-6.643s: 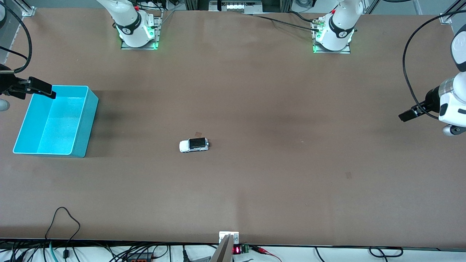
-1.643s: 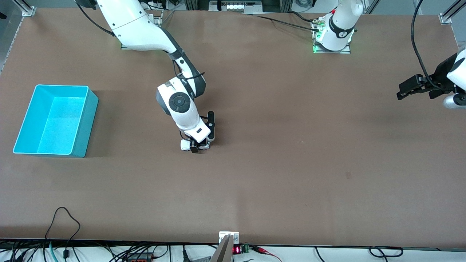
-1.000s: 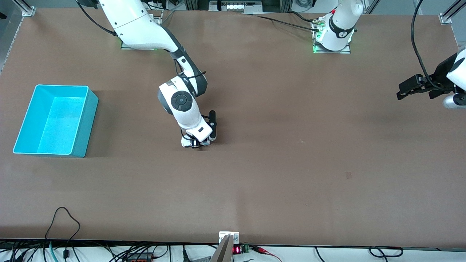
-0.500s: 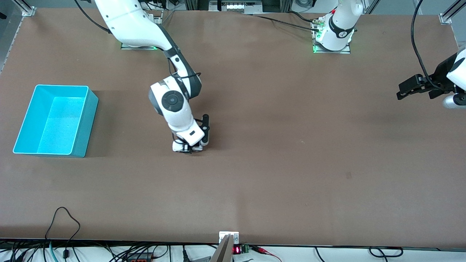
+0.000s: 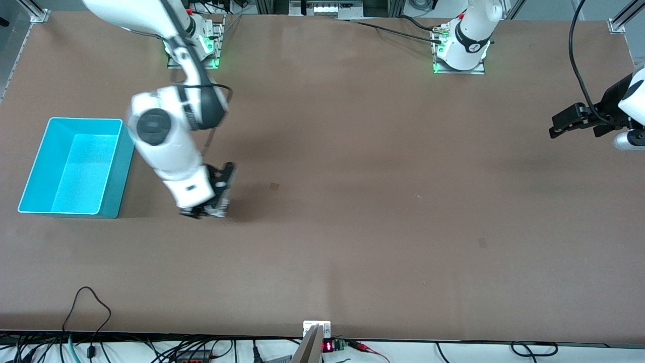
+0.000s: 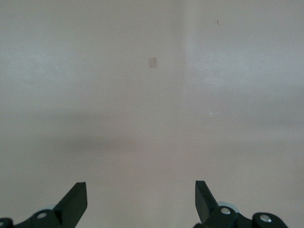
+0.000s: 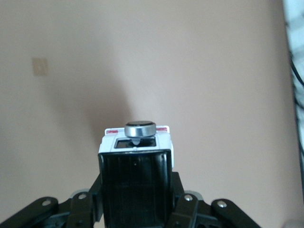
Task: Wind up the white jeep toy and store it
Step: 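Carry the held jeep with the right gripper over the blue bin, then lower the jeep into the blue bin with the right gripper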
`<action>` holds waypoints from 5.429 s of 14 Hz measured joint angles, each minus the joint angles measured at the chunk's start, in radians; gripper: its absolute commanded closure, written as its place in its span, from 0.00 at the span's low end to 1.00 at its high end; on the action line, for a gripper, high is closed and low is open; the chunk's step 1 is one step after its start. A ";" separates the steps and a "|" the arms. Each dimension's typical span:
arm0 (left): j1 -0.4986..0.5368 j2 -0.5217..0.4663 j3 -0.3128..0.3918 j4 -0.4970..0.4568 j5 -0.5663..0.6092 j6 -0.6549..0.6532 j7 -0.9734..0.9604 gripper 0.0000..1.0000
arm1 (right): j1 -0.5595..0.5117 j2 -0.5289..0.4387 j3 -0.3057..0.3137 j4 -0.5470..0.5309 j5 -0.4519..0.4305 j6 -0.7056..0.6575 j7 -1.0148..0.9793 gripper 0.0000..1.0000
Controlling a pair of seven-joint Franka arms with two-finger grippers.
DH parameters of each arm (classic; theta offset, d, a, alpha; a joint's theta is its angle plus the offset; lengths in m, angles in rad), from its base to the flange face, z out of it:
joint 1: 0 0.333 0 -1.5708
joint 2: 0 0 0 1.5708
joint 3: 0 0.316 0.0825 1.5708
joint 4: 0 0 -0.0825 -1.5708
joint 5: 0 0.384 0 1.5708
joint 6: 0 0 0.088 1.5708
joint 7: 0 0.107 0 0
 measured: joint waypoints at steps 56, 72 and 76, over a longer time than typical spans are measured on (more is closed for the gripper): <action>-0.005 0.003 -0.003 -0.025 0.000 -0.001 0.000 0.00 | -0.522 0.088 -0.181 -0.341 0.037 0.161 0.616 0.98; -0.005 0.003 -0.003 -0.025 0.000 -0.001 0.000 0.00 | -0.523 0.096 -0.175 -0.341 0.037 0.165 0.616 0.00; -0.005 0.002 -0.003 -0.025 0.000 0.003 0.000 0.00 | -0.523 0.096 -0.174 -0.341 0.037 0.166 0.616 0.00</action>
